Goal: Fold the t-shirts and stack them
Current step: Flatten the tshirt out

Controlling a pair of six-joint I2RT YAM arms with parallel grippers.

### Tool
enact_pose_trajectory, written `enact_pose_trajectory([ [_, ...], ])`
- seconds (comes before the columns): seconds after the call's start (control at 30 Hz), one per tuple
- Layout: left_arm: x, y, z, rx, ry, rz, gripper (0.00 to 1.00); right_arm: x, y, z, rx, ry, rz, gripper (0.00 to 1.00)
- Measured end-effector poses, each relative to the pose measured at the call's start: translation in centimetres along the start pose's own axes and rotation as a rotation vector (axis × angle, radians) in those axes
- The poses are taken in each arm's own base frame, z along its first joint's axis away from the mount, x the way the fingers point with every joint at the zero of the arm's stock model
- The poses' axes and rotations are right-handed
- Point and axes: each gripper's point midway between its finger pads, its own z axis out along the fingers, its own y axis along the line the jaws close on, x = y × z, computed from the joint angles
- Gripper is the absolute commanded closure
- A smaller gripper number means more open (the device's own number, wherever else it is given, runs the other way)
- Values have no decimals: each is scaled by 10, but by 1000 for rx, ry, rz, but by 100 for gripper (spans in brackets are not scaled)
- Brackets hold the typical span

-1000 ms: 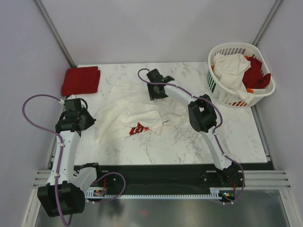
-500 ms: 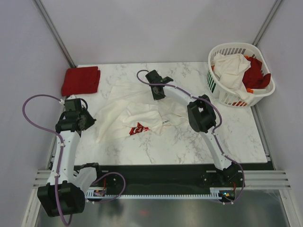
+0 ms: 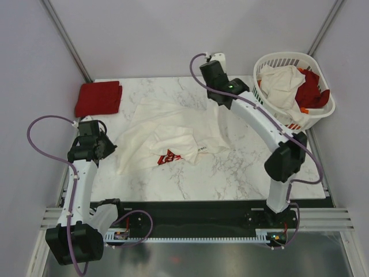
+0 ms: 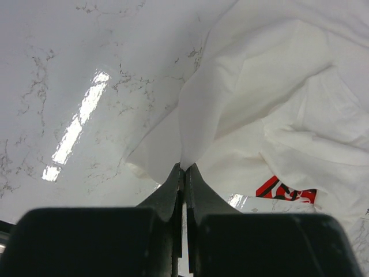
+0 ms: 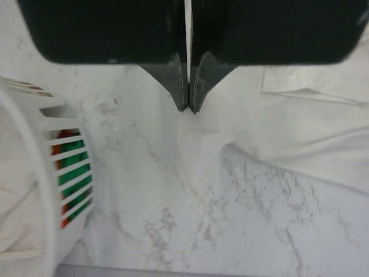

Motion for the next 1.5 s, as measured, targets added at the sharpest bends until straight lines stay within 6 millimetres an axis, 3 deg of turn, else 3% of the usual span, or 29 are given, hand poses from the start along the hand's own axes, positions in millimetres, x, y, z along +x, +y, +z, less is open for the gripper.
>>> enact_pose_trajectory([
  [0.07,-1,0,-1,0,-8,0,98,-22,-34,-25,29,-65,68,100],
  [0.13,-2,0,-3,1,-16,-1,98,-31,-75,-36,85,-99,144,100],
  [0.27,-2,1,-4,2,-20,-1,98,-7,-137,-20,217,-46,224,100],
  [0.33,-2,1,-3,1,-18,-1,98,13,-144,-7,245,9,219,100],
  [0.37,-2,1,-2,-1,-15,-2,90,23,-143,-2,250,37,211,100],
  [0.43,-2,3,-1,-18,-11,0,60,38,-139,6,250,78,198,100],
  [0.47,-4,5,0,-29,-12,4,36,44,-137,8,249,94,192,100],
  [0.5,-7,5,-1,-34,-15,7,24,47,-136,10,246,105,191,100],
  [0.53,-12,3,-2,-32,-21,6,19,50,-136,11,245,113,192,100],
  [0.6,-27,-5,-9,-19,-50,-3,17,53,-140,12,251,124,199,100],
  [0.67,-47,-15,-19,7,-94,-12,25,55,-145,13,261,127,208,100],
  [0.77,-76,-39,-34,75,-164,-16,27,59,-150,12,271,136,215,100],
  [0.87,-82,-86,-31,161,-149,63,26,58,-153,10,267,134,225,100],
  [0.97,-70,-153,-7,246,-63,177,30,55,-153,6,250,126,236,100],
  [1.03,-56,-189,26,275,10,231,30,52,-152,4,238,120,242,100],
  [1.1,-37,-208,61,276,94,274,31,51,-151,3,226,119,245,100],
  [1.3,4,-228,145,246,258,356,37,52,-144,3,181,129,254,100],
  [1.5,34,-223,176,212,329,416,39,53,-140,4,154,137,259,100],
])
